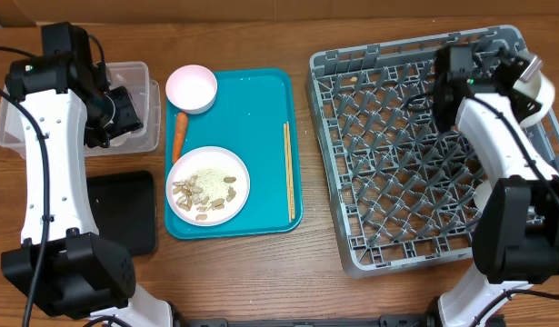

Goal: Sort waste into correct bins and load items into the dishwasher

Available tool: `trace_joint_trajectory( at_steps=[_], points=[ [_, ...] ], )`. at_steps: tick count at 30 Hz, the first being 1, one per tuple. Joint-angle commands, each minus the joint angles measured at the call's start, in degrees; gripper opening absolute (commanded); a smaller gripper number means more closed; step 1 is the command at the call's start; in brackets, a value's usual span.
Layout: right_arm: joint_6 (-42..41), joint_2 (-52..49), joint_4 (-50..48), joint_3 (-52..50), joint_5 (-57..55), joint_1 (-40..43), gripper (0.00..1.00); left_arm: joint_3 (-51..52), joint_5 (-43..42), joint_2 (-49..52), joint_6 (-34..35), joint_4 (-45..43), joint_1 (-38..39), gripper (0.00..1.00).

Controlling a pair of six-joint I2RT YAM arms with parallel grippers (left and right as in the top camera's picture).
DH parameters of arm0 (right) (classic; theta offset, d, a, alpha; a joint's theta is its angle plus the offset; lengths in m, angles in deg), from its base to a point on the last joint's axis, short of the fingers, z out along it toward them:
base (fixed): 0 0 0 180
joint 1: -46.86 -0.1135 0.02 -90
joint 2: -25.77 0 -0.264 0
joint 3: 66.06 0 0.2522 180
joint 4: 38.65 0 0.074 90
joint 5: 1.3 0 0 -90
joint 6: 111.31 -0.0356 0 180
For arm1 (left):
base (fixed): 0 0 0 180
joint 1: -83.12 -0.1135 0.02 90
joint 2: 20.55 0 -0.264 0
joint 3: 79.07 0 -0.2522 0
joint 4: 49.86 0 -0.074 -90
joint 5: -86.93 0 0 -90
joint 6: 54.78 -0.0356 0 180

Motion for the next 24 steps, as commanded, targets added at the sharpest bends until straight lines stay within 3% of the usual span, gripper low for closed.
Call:
trace_joint_trajectory(
  at_steps=[1,12,17,21,24],
  points=[
    [3.08,0.48,-3.34,-2.89,1.73,-1.7,0.04,-0.46,-0.11,-1.22,1.07,0.13,0.22,0.53],
    [3.08,0.48,-2.86,-2.89,8.79,-3.61,0.04,-0.46,-0.11,-1.22,1.05,0.17,0.22,0.53],
    [3.96,0.48,-4.72,-2.84,-2.58,-3.61,0.04,-0.46,-0.11,-1.22,1.05,0.2,0.22,0.54],
    [16.24,0.48,-15.61,-2.86,-3.19,-3.61,0.04,-0.46,-0.7,-1.22,1.05,0.17,0.22,0.54],
    [19.17,0.48,-18.1,-2.86,-0.28,-3.67,0.04,-0.46,-0.7,-1.22,1.03,0.17,0.22,0.54]
  ],
)
